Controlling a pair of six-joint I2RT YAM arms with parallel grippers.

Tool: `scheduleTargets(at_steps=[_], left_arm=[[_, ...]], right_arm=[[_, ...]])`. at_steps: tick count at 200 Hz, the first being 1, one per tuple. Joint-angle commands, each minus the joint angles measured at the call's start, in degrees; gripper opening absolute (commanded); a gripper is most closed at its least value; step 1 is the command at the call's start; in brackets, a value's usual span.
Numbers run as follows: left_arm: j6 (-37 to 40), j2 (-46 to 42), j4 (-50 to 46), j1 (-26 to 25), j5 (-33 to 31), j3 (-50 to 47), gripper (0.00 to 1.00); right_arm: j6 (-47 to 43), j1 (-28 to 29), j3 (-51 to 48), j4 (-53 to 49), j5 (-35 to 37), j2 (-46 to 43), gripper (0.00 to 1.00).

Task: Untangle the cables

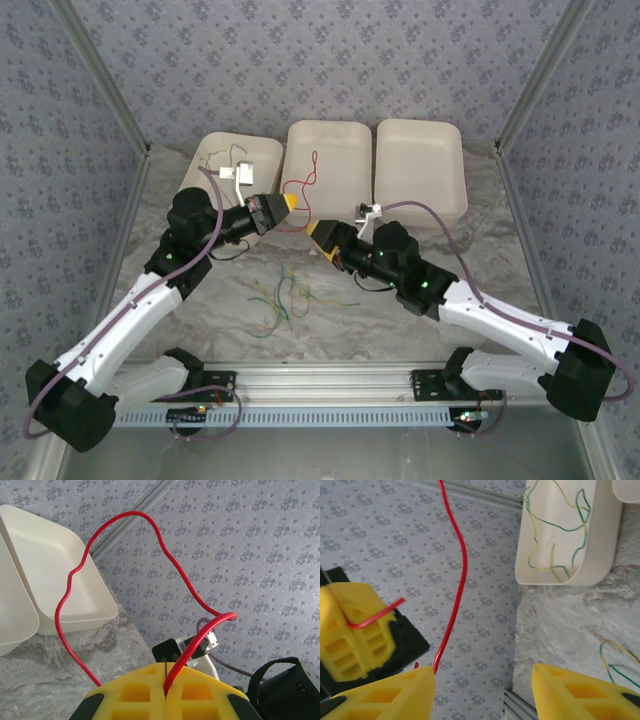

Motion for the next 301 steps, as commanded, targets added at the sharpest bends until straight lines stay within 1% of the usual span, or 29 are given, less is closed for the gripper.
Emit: scheduleTargets(at_steps=[1, 28, 54, 64, 78, 112, 122, 146, 156, 169, 191, 225, 252, 263, 271, 282, 295, 301], left_arm=[[-0.3, -0.6, 3.3, -0.3, -1.0, -0.3, 0.00], [-0.4, 0.0, 3.6, -0.4, -1.1, 0.0, 0.00], [-0.5, 0.3, 3.8, -0.7, -1.4, -0.1, 0.00], [-0.6, 0.2, 3.9, -0.8, -1.6, -0.2, 0.00], [-0.8, 0.3, 4.1, -1.2, -2.0, -0.1, 0.00], [-0.9, 0.8, 4.3, -2.1, -2.1, 0.5, 0.00], [-0.9, 0.8, 4.1, -2.3, -2.2, 0.5, 0.00], [-0.7, 0.3, 3.5, -2.3, -2.3, 0.3, 0.00], [-0.6, 0.1, 3.3, -2.3, -2.4, 0.2, 0.00], [-0.4, 0.0, 2.8, -2.3, -2.7, 0.1, 0.00], [-0.6, 0.2, 2.8, -2.3, -2.9, 0.1, 0.00], [-0.9, 0.9, 3.5, -2.3, -2.9, -0.3, 0.00], [-1.1, 0.8, 3.7, -2.3, -3.0, -0.2, 0.00], [-1.2, 0.8, 3.6, -2.3, -3.0, -0.1, 0.00], [-1.3, 0.8, 3.6, -2.3, -2.9, -0.1, 0.00], [-1.4, 0.8, 3.6, -2.3, -2.9, -0.1, 0.00], [-1.5, 0.5, 3.1, -2.3, -3.0, 0.1, 0.00], [-1.6, 0.3, 2.4, -2.2, -3.0, 0.6, 0.00]], right_arm=[[3.1, 0.0, 0.4, 3.7, 0.3, 0.2, 0.54], [5.0, 2.0, -0.4, 7.7, 0.6, 1.7, 0.54], [4.4, 3.7, 0.9, 7.8, 2.0, 2.5, 0.54], [4.0, 3.7, 1.5, 6.4, 2.3, 2.9, 0.53], [4.3, 3.6, 1.6, 7.7, 2.5, 4.1, 0.50], [3.5, 3.1, 3.3, 9.8, 2.8, 7.3, 0.36], [2.7, 2.9, 3.5, 10.4, 3.4, 7.5, 0.30], [-0.6, 2.9, 4.9, 6.9, 4.3, 6.8, 0.17], [-1.7, 2.8, 4.9, 5.3, 5.1, 6.2, 0.15], [-3.1, 2.5, 4.4, 4.9, 5.3, 5.6, 0.15], [-4.4, 2.3, 4.3, 5.5, 5.2, 5.2, 0.24], [-4.3, 2.0, 5.5, 5.9, 4.6, 6.5, 0.29], [-3.7, 1.8, 5.9, 5.0, 4.5, 7.5, 0.30], [-3.1, 1.5, 5.5, 6.1, 4.4, 8.1, 0.29], [-2.8, 1.3, 5.4, 6.9, 4.1, 8.5, 0.25], [-2.8, 1.3, 5.9, 7.2, 3.9, 9.0, 0.13], [-4.5, 1.4, 7.1, 5.0, 3.9, 9.0, 0.01], [-6.6, 1.3, 8.0, 1.9, 4.0, 9.0, 0.00]])
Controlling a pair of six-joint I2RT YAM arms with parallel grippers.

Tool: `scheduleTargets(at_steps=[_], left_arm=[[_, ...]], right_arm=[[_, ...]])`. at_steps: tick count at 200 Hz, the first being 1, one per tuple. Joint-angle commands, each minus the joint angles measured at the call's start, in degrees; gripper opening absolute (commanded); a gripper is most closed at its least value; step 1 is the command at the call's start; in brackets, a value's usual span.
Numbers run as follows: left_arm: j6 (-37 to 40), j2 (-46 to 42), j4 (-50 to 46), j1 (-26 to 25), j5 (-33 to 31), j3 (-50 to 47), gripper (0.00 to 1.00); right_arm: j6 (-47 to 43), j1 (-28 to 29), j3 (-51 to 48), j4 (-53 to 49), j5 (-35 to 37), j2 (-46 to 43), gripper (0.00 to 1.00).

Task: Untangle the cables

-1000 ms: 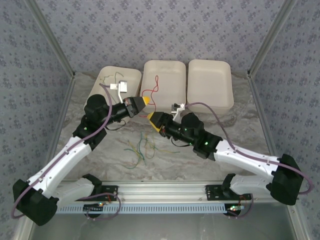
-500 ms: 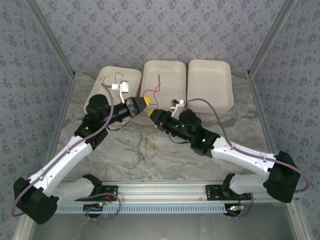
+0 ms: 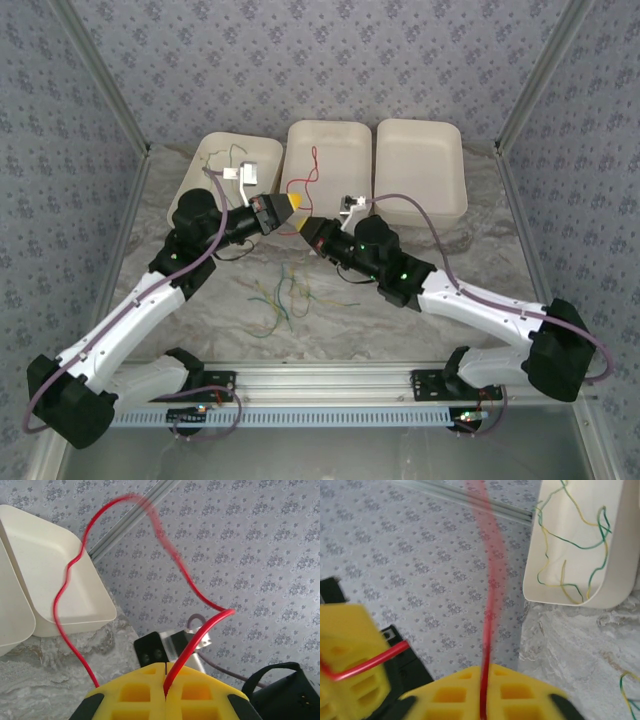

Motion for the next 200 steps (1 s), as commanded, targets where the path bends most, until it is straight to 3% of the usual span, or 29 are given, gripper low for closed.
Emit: scheduleTargets(at_steps=[1, 25, 47, 65, 81, 108, 130, 169, 200], left_arm=[[-0.6, -0.5, 0.6, -0.3, -0.6, 1.0, 0.00], [-0.6, -0.7, -7.7, -0.3, 0.0, 6.1, 0.00], [1.0, 0.7, -22.0, -0.3, 1.4, 13.3, 0.00], [2.7, 1.8, -31.5, -0.3, 3.7, 17.1, 0.00], [5.0, 2.2, -37.6, -0.4, 5.4, 17.9, 0.00], [12.3, 2.0, -49.1, -0.3, 2.7, 18.0, 0.00], [17.6, 2.6, -57.6, 0.0, -3.2, 19.1, 0.00], [26.3, 6.8, -71.8, 0.9, -16.9, 27.1, 0.00], [30.6, 11.2, -81.1, 0.3, -29.3, 31.2, 0.00]], right_arm=[[-4.3, -0.2, 3.9, -4.1, 0.4, 0.1, 0.00], [-20.2, -0.6, 8.1, -23.9, 7.8, -1.4, 0.00], [-38.7, -0.6, 6.8, -34.2, 25.1, -3.8, 0.00], [-54.0, -2.6, 1.3, -28.2, 31.6, -7.5, 0.00], [-63.0, -7.5, -0.6, -23.6, 31.6, -9.6, 0.00], [-77.3, -15.3, 1.4, -19.3, 30.0, -10.3, 0.00], [-95.5, -17.4, 2.4, -15.2, 29.7, -7.7, 0.00], [-124.0, -17.4, -1.5, -3.8, 37.1, -0.2, 0.00], [-132.9, -20.2, -4.0, 6.4, 44.0, 3.4, 0.00]])
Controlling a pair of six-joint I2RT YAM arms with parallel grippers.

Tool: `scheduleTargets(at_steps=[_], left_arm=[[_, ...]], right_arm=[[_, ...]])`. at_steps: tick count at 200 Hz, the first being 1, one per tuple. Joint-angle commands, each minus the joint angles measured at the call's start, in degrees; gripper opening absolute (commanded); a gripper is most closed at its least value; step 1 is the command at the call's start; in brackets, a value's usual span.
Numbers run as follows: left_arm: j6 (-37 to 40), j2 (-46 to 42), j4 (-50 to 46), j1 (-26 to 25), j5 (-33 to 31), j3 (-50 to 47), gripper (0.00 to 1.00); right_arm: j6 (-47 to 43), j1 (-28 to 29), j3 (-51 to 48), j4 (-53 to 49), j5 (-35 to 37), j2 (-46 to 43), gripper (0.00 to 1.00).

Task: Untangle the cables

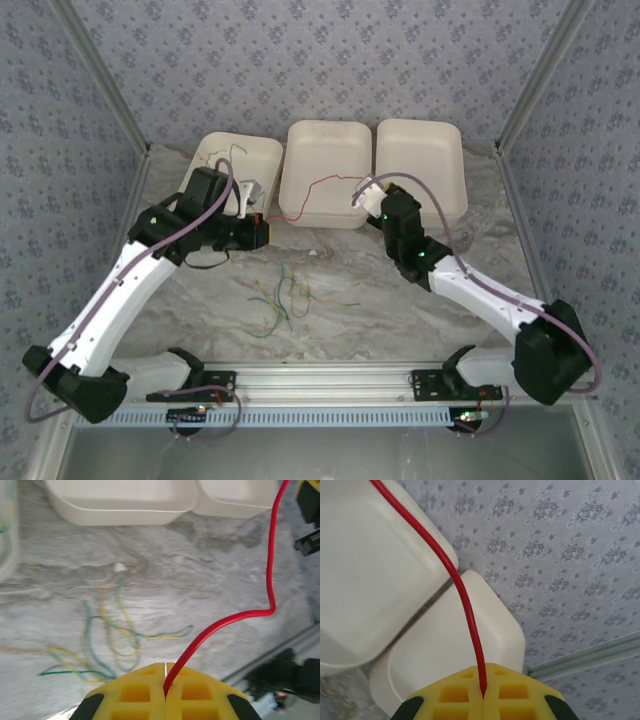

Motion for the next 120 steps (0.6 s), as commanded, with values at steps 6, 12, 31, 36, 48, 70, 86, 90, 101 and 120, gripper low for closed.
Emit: scheduleTargets(at_steps=[6, 12, 31, 36, 48, 70, 86, 90, 101, 120], left_arm=[[7.0, 2.8, -12.8, -0.5, -15.8, 2.7, 0.00], [7.5, 3.5, -13.4, -0.5, -17.9, 2.2, 0.00], [7.8, 4.4, -12.6, -0.5, -26.1, -1.1, 0.00], [7.7, 4.6, -12.2, -0.5, -28.1, -1.9, 0.00], [7.4, 5.1, -11.7, -0.5, -32.3, -3.1, 0.00], [8.8, 6.1, -10.3, -1.4, -36.4, -3.3, 0.00], [10.7, 7.7, -11.0, -3.3, -40.2, -1.9, 0.00], [11.1, 8.3, -11.5, -3.8, -41.0, -1.4, 0.00], [12.0, 9.8, -12.6, -5.4, -43.3, -0.3, 0.00], [12.9, 11.7, -13.1, -7.9, -45.1, 0.9, 0.00]], right_arm=[[-15.5, -3.7, -1.1, 11.1, 9.0, 1.5, 0.00], [-15.3, -4.7, -0.5, 11.3, 9.9, 1.3, 0.00], [-13.7, -8.5, 1.9, 9.4, 11.6, 0.4, 0.00], [-12.9, -9.4, 2.6, 8.1, 11.8, -0.1, 0.00], [-12.5, -10.8, 3.3, 7.4, 12.1, -1.2, 0.00], [-15.3, -10.4, 2.9, 6.6, 10.4, -3.5, 0.00], [-20.9, -8.5, 1.0, 9.0, 8.9, -4.3, 0.00], [-22.3, -8.0, 0.5, 9.8, 8.7, -4.2, 0.00], [-26.2, -6.4, -0.5, 10.5, 7.9, -4.0, 0.00], [-28.0, -5.0, -1.3, 10.7, 6.7, -4.3, 0.00]])
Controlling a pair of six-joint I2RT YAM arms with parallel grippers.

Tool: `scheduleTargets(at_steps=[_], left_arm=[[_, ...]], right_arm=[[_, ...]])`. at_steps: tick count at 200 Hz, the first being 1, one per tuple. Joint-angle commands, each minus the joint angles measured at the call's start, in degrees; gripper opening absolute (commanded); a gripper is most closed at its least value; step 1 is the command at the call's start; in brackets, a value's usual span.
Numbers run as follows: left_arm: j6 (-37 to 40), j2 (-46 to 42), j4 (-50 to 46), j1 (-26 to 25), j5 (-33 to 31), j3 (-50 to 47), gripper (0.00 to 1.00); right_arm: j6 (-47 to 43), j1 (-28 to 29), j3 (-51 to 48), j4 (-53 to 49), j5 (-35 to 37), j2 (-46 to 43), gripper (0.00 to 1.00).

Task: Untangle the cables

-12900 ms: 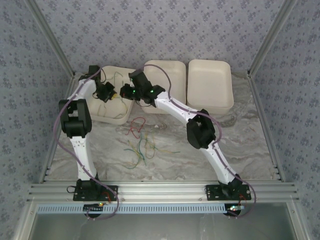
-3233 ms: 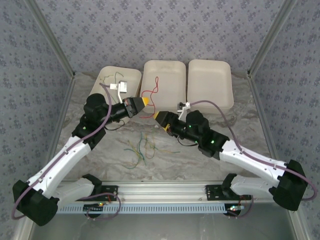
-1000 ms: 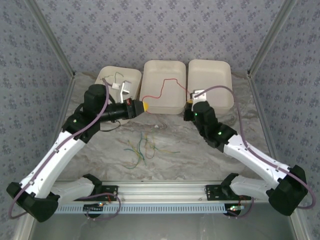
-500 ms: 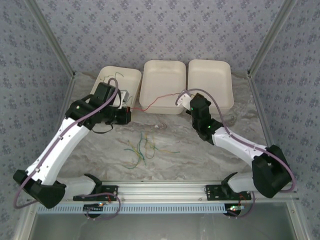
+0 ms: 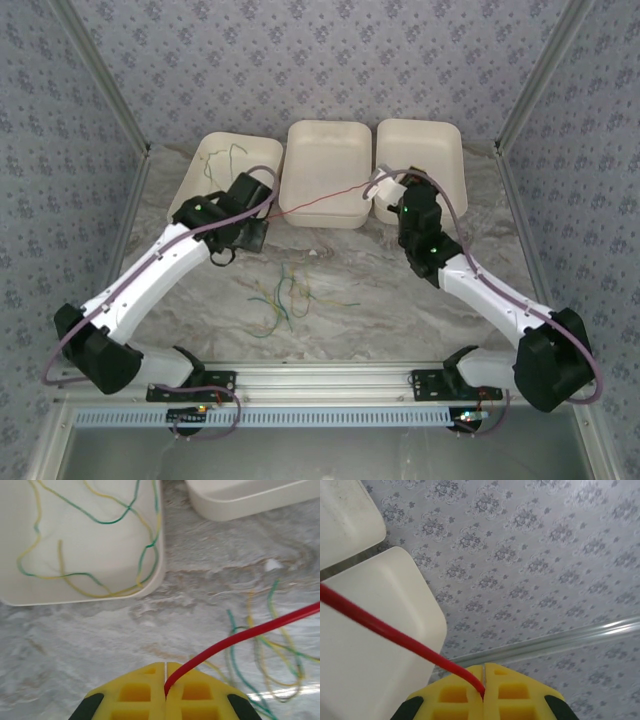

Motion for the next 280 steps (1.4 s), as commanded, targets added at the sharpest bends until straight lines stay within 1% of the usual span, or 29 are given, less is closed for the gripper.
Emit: scheduleTargets(at_steps=[1, 9, 11, 14, 18, 21, 25, 29, 38, 43, 50, 61, 70, 82, 92, 112, 120, 134, 144, 153, 164, 178, 187, 198, 218, 235, 258, 265, 280], left_arm=[[2.5, 2.0, -9.1, -1.7, -11.1, 1.9, 0.00], [2.7, 2.2, -8.4, -1.9, -9.1, 2.0, 0.00], [2.6, 2.2, -8.2, -1.9, -8.4, 2.1, 0.00], [2.5, 2.1, -7.8, -1.9, -7.4, 2.1, 0.00], [2.4, 1.9, -7.2, -1.9, -6.0, 2.2, 0.00], [2.3, 1.8, -6.7, -2.0, -4.7, 2.3, 0.00], [1.9, 1.5, -6.1, -1.9, -3.1, 2.4, 0.00], [1.4, 1.3, -5.6, -1.9, -1.7, 2.7, 0.00], [0.2, 0.9, -4.0, -1.9, 1.6, 3.0, 0.00], [-0.4, 0.8, -2.9, -1.8, 3.8, 3.1, 0.00], [-1.4, 0.7, -1.4, -1.7, 6.3, 3.2, 0.00], [-3.1, 0.9, 0.8, -1.5, 9.5, 3.6, 0.00], [-4.2, 1.3, 2.4, -1.4, 12.3, 4.0, 0.00], [-5.9, 1.8, 5.0, -1.3, 15.0, 4.5, 0.00], [-7.1, 2.2, 7.2, -1.3, 17.4, 4.8, 0.00], [-9.4, 3.8, 8.2, -1.0, 18.5, 7.3, 0.00], [-10.4, 4.2, 9.2, -0.4, 20.0, 8.0, 0.00], [-11.3, 5.6, 9.9, 0.4, 22.1, 9.8, 0.00], [-11.4, 7.3, 7.8, 0.9, 20.3, 12.3, 0.00], [-11.7, 8.5, 6.1, 1.8, 18.0, 14.2, 0.00], [-12.3, 8.7, 6.8, 3.9, 17.9, 15.0, 0.00], [-12.5, 8.9, 8.5, 5.9, 18.2, 16.4, 0.00], [-12.1, 9.5, 9.1, 6.8, 18.6, 18.1, 0.00], [-11.8, 10.8, 10.5, 7.6, 22.4, 20.2, 0.00], [-12.3, 13.8, 13.9, 8.9, 28.9, 23.4, 0.00], [-13.6, 15.7, 16.5, 10.2, 33.1, 25.8, 0.00], [-18.3, 16.2, 21.9, 14.0, 38.4, 26.9, 0.00], [-20.0, 16.5, 25.6, 15.1, 40.2, 27.3, 0.00], [-23.8, 18.4, 29.2, 16.8, 43.7, 30.1, 0.00]], right_arm=[[-5.8, 0.3, -1.1, 2.4, 4.4, -1.4, 0.00], [-1.8, 0.5, 0.2, -2.1, 3.4, -2.4, 0.00], [-0.8, 0.5, 0.6, -3.5, 2.6, -3.1, 0.02], [2.1, 0.6, 1.3, -7.0, 1.2, -4.0, 0.08], [6.1, 0.5, 2.3, -11.7, -1.1, -5.5, 0.19], [9.2, 0.4, 2.9, -14.6, -3.0, -6.7, 0.29], [13.9, 0.1, 4.1, -19.0, -6.4, -8.4, 0.46], [17.7, -0.2, 5.2, -22.3, -9.4, -10.0, 0.57], [27.2, -1.5, 7.1, -27.4, -15.0, -13.5, 0.69], [32.8, -2.5, 8.1, -29.7, -17.1, -15.1, 0.77], [39.6, -4.0, 9.5, -33.2, -20.4, -17.1, 0.81], [48.8, -7.1, 11.8, -39.1, -28.8, -20.0, 0.83], [55.4, -9.3, 13.2, -41.4, -33.1, -21.6, 0.86], [65.0, -10.8, 14.9, -44.6, -34.0, -22.6, 0.88], [68.4, -11.7, 15.5, -46.6, -37.2, -22.9, 0.88], [75.4, -12.9, 16.7, -49.3, -36.8, -23.1, 0.88], [77.9, -13.9, 17.8, -51.0, -38.2, -22.8, 0.88], [78.7, -17.1, 21.6, -52.4, -41.1, -21.5, 0.89], [77.0, -18.6, 26.4, -55.2, -42.4, -19.1, 0.89], [74.2, -18.8, 31.6, -60.2, -40.9, -16.1, 0.88], [70.8, -18.8, 37.0, -66.5, -38.6, -12.7, 0.86], [68.4, -18.8, 39.3, -70.6, -38.5, -10.9, 0.86], [68.6, -18.8, 39.1, -71.5, -38.3, -11.0, 0.86], [70.9, -18.9, 36.9, -70.6, -38.0, -12.3, 0.87], [76.3, -18.8, 31.5, -65.9, -42.6, -15.9, 0.84], [81.3, -18.3, 27.0, -62.6, -46.0, -18.8, 0.81], [86.3, -17.3, 21.2, -59.0, -48.0, -22.9, 0.78], [87.4, -16.9, 18.7, -58.6, -48.1, -24.2, 0.77], [89.4, -16.2, 15.6, -57.5, -48.2, -27.2, 0.77]])
